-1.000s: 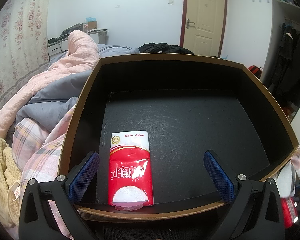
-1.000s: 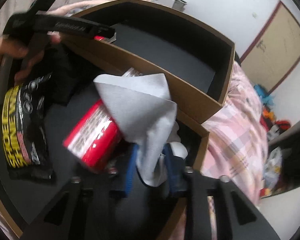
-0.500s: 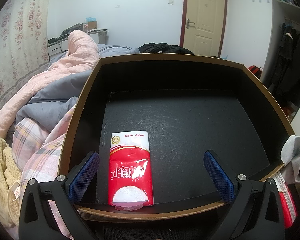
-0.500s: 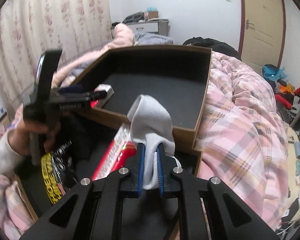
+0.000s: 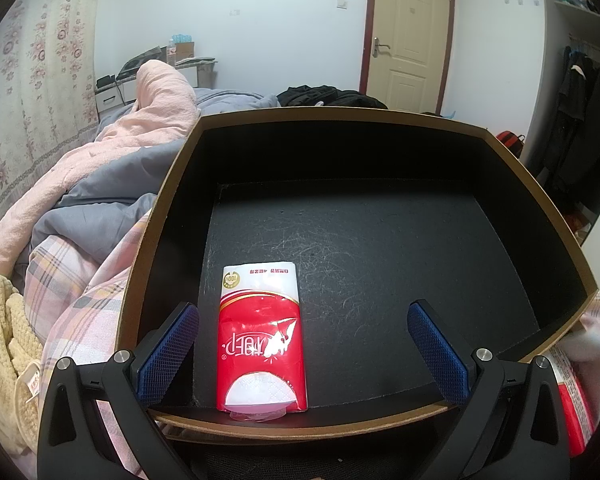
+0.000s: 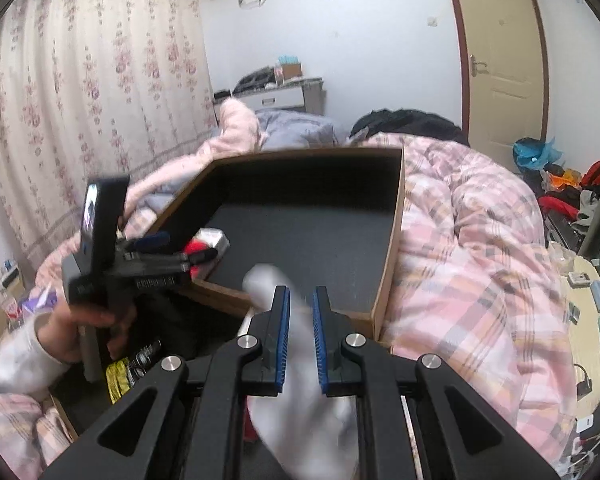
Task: Organize soft objects
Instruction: 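Grasp the white sock with the right gripper and lift it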
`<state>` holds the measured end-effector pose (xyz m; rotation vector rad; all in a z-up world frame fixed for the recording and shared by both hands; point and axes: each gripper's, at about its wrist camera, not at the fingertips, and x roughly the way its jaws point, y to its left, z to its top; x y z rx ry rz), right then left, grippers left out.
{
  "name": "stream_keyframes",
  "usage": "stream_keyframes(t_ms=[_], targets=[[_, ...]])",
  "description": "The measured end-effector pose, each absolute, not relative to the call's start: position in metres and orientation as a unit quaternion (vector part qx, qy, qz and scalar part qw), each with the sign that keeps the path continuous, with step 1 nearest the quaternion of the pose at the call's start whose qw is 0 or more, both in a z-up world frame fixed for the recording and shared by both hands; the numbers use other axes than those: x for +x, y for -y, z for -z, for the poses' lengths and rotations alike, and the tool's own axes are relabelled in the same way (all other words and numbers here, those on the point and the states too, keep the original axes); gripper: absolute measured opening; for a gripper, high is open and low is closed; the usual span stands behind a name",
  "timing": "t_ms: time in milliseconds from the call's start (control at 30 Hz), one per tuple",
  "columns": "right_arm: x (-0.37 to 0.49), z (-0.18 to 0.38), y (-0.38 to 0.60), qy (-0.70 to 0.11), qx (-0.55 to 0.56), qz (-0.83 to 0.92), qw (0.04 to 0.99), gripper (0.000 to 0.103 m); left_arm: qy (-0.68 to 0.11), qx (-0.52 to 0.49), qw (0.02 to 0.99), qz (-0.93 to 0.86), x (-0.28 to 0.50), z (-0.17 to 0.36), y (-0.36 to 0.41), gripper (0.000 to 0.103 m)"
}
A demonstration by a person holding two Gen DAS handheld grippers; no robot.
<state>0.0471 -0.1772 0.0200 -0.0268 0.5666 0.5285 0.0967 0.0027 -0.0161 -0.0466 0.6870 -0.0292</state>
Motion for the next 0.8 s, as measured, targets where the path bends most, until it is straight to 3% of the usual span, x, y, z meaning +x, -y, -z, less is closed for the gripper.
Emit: stream_keyframes(t_ms=[167,333,367,400,433,467,500,800], targets=[[0.052,-0.031,0.175,-0.265,-0.009,-0.253,0.930,0.009,-0.337,-0.023,0.941,0.014,0.097,0.016,-0.003,0.103],[0.049,-0.003,0.162,-0.328,-0.071,-0.243,0.910,0.014,-0.337,-0.023,0.941,0.014,0.097,0.016,-0.003,0.103],[0.050,0.003,0.159,-0.340,-0.082,-0.238,0.906,0.022,-0.337,-0.023,0.941,0.014,0.097,0.016,-0.003,0.103],[0.052,0.010,0.153,-0.354,-0.094,-0.234,0.900,0.039,-0.337,-0.023,0.941,0.014,0.097,0.016,-0.003,0.103],[0.052,0.014,0.150,-0.362,-0.098,-0.234,0.897,0.050,-0.337,-0.023,0.941,0.014,0.097,0.016,-0.003,0.103],[0.052,0.017,0.147,-0.366,-0.100,-0.237,0.894,0.069,-0.337,-0.023,0.941,0.014,0.097,0.016,-0.003,0.103],[0.050,0.017,0.146,-0.366,-0.099,-0.244,0.893,0.074,-0.337,-0.023,0.941,0.014,0.097,0.016,-0.003,0.103],[0.054,0.026,0.158,-0.415,-0.044,-0.295,0.860,0.080,-0.337,-0.023,0.941,0.014,0.097,0.016,-0.002,0.103]])
